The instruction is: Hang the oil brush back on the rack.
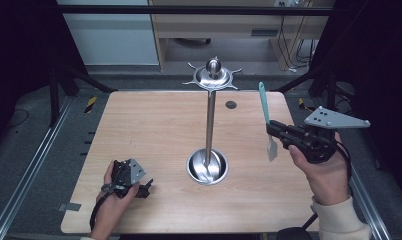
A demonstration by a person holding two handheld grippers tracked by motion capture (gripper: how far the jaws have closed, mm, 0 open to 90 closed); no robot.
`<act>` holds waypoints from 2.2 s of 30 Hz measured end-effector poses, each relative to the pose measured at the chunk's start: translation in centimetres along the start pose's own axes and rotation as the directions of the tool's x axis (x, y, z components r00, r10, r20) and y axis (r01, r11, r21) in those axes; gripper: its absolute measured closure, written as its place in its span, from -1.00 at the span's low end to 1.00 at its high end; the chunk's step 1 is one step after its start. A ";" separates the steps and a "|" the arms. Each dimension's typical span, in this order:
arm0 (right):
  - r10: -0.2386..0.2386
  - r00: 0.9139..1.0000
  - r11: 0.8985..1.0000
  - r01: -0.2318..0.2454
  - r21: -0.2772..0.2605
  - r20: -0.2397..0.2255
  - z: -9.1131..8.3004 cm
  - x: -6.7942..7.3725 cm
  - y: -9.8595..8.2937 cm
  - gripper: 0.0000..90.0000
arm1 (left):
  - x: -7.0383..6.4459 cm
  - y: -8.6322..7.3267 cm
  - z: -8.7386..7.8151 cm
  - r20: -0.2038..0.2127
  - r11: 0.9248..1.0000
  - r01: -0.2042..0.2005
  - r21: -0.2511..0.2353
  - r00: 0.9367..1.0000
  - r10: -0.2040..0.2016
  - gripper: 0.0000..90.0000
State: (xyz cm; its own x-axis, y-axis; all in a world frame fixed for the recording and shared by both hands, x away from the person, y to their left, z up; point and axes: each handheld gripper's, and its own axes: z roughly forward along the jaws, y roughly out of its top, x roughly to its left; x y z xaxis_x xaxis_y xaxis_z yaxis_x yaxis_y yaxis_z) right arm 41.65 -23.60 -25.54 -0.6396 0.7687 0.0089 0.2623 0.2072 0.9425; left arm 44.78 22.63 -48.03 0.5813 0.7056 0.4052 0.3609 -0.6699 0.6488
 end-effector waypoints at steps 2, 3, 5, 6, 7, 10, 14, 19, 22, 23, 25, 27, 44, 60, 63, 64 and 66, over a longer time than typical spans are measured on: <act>-0.002 1.000 1.000 0.002 -0.004 -0.005 0.0 0.2 0.0 0.83 | 0.0 0.0 0.0 0.000 1.000 0.000 0.000 1.000 0.000 -0.94; -0.003 1.000 1.000 0.003 -0.007 -0.004 0.0 0.3 0.0 0.83 | 0.0 0.0 0.0 0.000 1.000 0.000 0.000 1.000 0.000 -0.94; -0.009 1.000 1.000 0.009 -0.008 -0.009 0.0 0.4 0.0 0.83 | 0.0 0.0 0.0 0.000 1.000 0.000 0.000 1.000 0.000 -0.94; -0.010 1.000 1.000 0.010 -0.009 -0.009 0.0 0.4 0.1 0.83 | 0.0 0.0 0.0 0.001 1.000 0.000 0.000 1.000 0.000 -0.94; -0.010 1.000 1.000 0.010 -0.008 -0.011 0.0 0.5 0.1 0.83 | 0.0 0.0 0.0 0.001 1.000 -0.001 0.001 1.000 0.001 -0.94; -0.013 1.000 1.000 0.013 -0.009 -0.013 0.0 0.6 0.1 0.83 | 0.0 0.0 0.0 0.001 1.000 -0.002 0.001 1.000 0.002 -0.94; -0.017 1.000 1.000 0.017 -0.007 -0.015 0.1 0.8 0.1 0.83 | 0.0 0.0 0.0 0.001 1.000 -0.003 0.002 1.000 0.003 -0.94; -0.025 0.999 1.000 0.024 -0.008 -0.024 0.3 1.1 0.2 0.83 | 0.0 0.0 0.0 0.001 1.000 -0.002 0.002 1.000 0.002 -0.94; -0.032 0.999 0.999 0.032 -0.009 -0.033 0.5 1.3 0.3 0.83 | 0.0 0.0 0.0 0.002 1.000 -0.003 0.002 1.000 0.003 -0.94; -0.033 0.999 0.999 0.033 -0.009 -0.034 0.6 1.3 0.3 0.83 | 0.0 0.0 0.0 0.002 1.000 -0.003 0.002 1.000 0.003 -0.94; -0.032 0.999 0.999 0.032 -0.013 -0.041 0.6 1.5 0.3 0.83 | 0.0 0.0 0.0 0.002 1.000 -0.003 0.002 1.000 0.003 -0.94; -0.036 0.998 0.999 0.035 -0.014 -0.049 0.7 1.6 0.4 0.83 | 0.0 0.0 0.0 0.006 1.000 -0.004 0.004 1.000 0.004 -0.94; -0.067 0.995 0.998 0.067 -0.005 -0.071 1.6 2.7 1.5 0.83 | 0.0 0.0 0.0 0.005 1.000 -0.004 0.002 1.000 0.004 -0.94; -0.058 0.995 0.998 0.061 0.027 -0.075 1.9 2.5 1.3 0.83 | -0.1 0.0 0.0 0.006 1.000 -0.005 0.002 1.000 0.005 -0.94; -0.054 0.995 0.998 0.057 0.032 -0.085 2.4 2.6 1.3 0.83 | -0.1 0.0 0.1 0.007 1.000 -0.006 0.003 1.000 0.006 -0.94; -0.057 0.995 0.998 0.060 0.031 -0.088 2.5 2.6 1.3 0.83 | -0.1 0.0 0.1 0.005 1.000 -0.007 0.003 1.000 0.007 -0.94; -0.055 0.995 0.998 0.058 0.029 -0.088 2.7 2.7 1.3 0.83 | -0.1 0.0 0.1 0.005 1.000 -0.008 0.004 1.000 0.008 -0.94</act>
State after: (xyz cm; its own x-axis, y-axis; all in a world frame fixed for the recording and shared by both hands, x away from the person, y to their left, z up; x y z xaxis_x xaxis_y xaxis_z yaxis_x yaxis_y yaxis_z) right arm 42.24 -19.64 -25.24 -0.7141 0.6999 -0.0133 0.2460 0.2687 0.9313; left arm 44.77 22.48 -48.10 0.5879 0.6992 0.4068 0.3591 -0.6762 0.6433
